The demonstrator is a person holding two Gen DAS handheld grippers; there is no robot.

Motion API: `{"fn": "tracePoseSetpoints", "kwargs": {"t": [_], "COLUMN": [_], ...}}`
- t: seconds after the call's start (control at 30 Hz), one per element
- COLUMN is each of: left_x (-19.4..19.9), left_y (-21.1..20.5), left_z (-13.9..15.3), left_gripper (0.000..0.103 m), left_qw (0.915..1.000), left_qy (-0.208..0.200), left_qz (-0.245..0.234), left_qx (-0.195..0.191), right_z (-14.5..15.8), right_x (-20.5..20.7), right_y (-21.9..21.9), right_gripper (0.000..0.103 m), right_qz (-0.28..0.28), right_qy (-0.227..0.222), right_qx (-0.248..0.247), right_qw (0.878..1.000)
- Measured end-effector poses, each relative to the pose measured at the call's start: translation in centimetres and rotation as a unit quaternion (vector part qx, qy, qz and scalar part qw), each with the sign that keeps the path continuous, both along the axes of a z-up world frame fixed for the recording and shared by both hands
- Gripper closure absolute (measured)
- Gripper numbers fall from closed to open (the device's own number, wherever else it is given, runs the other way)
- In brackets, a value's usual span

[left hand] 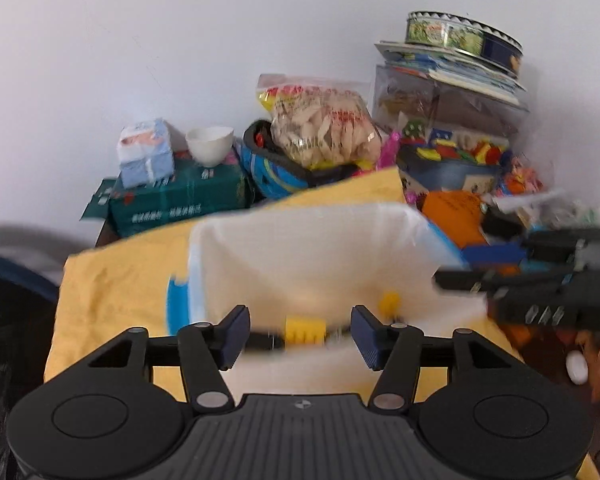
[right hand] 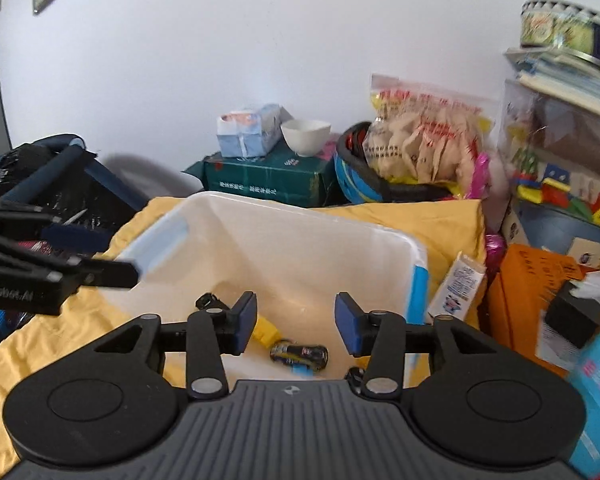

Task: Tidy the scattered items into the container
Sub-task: 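Carry both cars over the white bin and open both tools, then bring both open tools back over the toy pile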

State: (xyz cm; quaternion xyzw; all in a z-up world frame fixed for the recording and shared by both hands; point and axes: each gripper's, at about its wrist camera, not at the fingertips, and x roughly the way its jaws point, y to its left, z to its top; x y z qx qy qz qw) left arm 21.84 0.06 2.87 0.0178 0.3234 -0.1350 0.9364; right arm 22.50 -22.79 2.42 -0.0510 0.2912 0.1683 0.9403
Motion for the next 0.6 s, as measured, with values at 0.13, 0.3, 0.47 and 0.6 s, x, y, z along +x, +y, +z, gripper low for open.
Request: {"fn": "tracePoseSetpoints", "kwargs": {"t": [0.13, 0.3, 0.47, 0.6], "left_x": [-4.9, -8.9, -11.4, -13.0], "left_y": [0.7, 1.1, 1.1, 0.6], "left_z": [-2.2, -6.0, -8.0, -8.8], "left_gripper": [0.043, 0.043, 0.043, 0.043], "left_qw": [0.9994, 0.9958, 0.9918, 0.9899], "left_qy": [0.036, 0.091, 0.127, 0.138], "left_qz": [0.001, 0.002, -0.012, -0.03], "left_qx": [0.002, 0.002, -0.009, -0.008], "right_z": [-0.4, -3.3, -5.2, -6.2], "right_x": [-4.3, -7.8, -10.8, -12.7], "right_y": [-1.0, -1.8, -2.2, -2.4], "right_gripper": [0.05, 0.05, 0.05, 0.05], "right_qz": [0.003, -0.021, -0.045, -0.063], "right_qy": [0.013, 0.079, 0.111, 0.132], "right_qx": [-0.006, 0.001, -0.009, -0.012], "right_qw": [1.0, 0.997, 0.993, 0.989]}}
